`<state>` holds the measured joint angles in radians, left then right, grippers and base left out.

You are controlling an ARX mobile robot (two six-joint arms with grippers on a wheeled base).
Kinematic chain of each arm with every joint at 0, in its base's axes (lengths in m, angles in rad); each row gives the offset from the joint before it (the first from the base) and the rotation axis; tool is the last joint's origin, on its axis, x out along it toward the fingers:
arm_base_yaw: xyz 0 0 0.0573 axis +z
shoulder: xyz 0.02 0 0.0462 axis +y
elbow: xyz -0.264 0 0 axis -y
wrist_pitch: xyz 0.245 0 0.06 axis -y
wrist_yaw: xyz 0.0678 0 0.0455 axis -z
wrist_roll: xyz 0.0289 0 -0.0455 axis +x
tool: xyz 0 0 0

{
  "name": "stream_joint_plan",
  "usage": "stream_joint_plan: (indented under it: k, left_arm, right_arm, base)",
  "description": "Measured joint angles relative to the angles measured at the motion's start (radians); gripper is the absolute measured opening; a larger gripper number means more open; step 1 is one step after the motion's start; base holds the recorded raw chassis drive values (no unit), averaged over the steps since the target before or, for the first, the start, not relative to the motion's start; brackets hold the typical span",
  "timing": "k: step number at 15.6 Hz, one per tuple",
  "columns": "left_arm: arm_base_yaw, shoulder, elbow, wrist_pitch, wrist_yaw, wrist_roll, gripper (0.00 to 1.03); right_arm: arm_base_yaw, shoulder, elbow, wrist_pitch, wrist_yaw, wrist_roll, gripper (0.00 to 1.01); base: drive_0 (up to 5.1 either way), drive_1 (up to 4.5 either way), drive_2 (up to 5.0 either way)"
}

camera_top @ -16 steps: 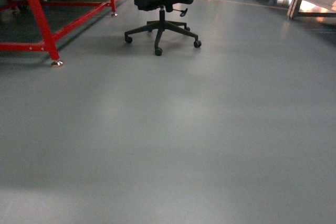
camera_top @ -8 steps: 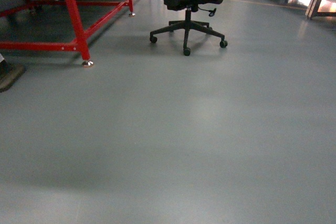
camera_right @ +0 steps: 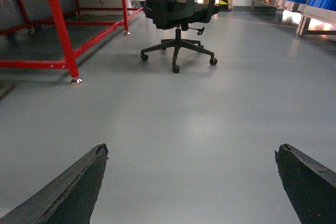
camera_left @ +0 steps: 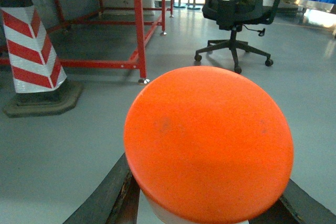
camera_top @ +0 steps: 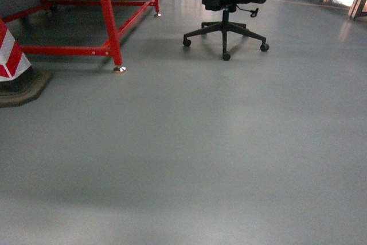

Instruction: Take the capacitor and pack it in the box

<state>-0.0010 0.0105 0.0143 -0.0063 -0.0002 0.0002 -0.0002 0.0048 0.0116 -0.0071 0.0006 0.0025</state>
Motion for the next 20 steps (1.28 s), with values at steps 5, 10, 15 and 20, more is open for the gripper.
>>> stream_joint_plan:
  k: [5, 10, 15, 20]
  left_arm:
    - [0.0, 0.0, 0.0, -0.002, 0.002, 0.0, 0.44]
    - [0.0, 0.0, 0.0, 0.0, 0.0, 0.0, 0.44]
    - [0.0, 0.0, 0.0, 0.001, 0.0, 0.0, 0.44]
    - [0.0, 0.0, 0.0, 0.0, 0.0, 0.0, 0.44]
  right_arm:
    - [0.0, 0.0, 0.0, 0.0, -0.001, 0.0, 0.98]
    - [0.0, 0.0, 0.0, -0.002, -0.001, 0.0, 0.98]
    - [0.0, 0.0, 0.0, 0.005, -0.001, 0.0, 0.98]
    - [0.0, 0.0, 0.0, 0.002, 0.001, 0.0, 0.98]
  base:
    - [-4.9, 2.43, 2.4]
    - [-4.9, 2.43, 2.4]
    - [-4.9, 2.43, 2.4]
    - [-4.9, 2.43, 2.4]
